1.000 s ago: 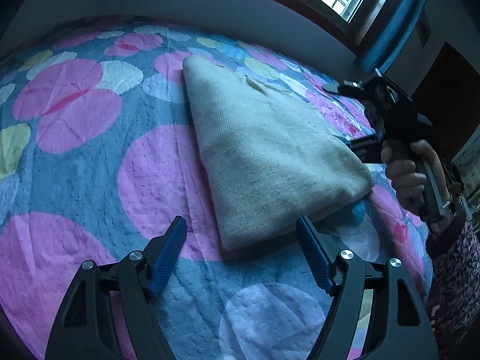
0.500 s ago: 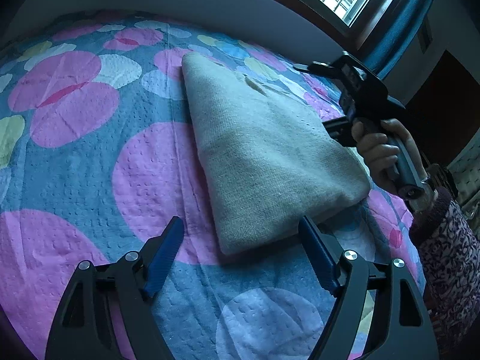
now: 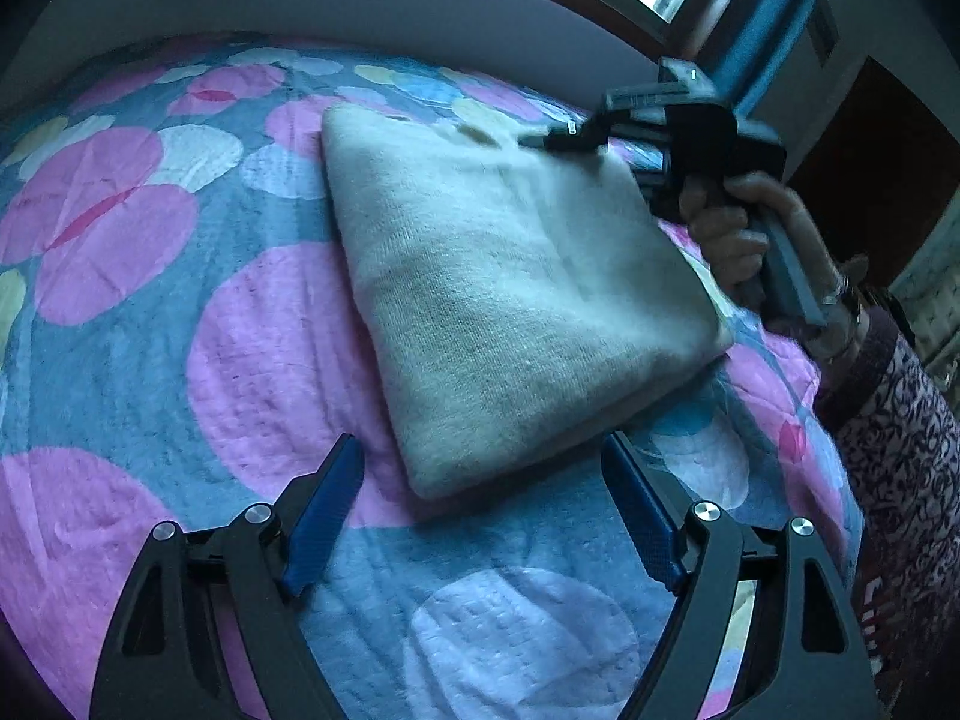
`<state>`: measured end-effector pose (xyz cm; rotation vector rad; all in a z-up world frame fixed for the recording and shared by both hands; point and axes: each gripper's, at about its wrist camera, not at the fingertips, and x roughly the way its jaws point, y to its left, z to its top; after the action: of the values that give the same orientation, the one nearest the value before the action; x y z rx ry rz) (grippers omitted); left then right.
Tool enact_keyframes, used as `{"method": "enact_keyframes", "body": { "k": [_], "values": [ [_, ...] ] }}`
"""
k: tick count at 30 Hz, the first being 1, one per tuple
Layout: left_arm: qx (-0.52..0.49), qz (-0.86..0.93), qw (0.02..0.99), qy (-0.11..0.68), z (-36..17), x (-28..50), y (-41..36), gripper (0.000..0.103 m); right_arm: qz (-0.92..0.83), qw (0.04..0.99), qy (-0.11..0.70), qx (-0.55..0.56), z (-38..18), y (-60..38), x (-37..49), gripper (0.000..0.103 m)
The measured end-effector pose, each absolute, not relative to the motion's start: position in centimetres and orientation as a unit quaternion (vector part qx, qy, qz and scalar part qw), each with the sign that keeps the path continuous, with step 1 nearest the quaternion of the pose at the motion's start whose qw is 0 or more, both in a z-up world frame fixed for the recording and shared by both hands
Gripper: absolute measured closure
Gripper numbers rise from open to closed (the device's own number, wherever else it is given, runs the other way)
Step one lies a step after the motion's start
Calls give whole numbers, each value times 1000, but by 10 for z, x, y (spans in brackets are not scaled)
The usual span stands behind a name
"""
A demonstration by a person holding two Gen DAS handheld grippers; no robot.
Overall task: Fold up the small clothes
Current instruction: 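Grasp the bundle's edge with the right tool and tuck it under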
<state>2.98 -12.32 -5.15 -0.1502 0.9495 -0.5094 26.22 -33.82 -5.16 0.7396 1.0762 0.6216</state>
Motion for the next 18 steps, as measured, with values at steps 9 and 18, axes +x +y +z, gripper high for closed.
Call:
{"method": "enact_keyframes", "body": {
  "k": [9, 18],
  "values": [
    [-58, -226, 859, 456, -54, 47, -136, 23, 235, 779, 475, 335, -37, -389, 270, 95],
    [-77, -222, 858, 457, -57, 53, -130, 23, 208, 757, 486, 384, -73, -430, 246, 86]
  ]
}}
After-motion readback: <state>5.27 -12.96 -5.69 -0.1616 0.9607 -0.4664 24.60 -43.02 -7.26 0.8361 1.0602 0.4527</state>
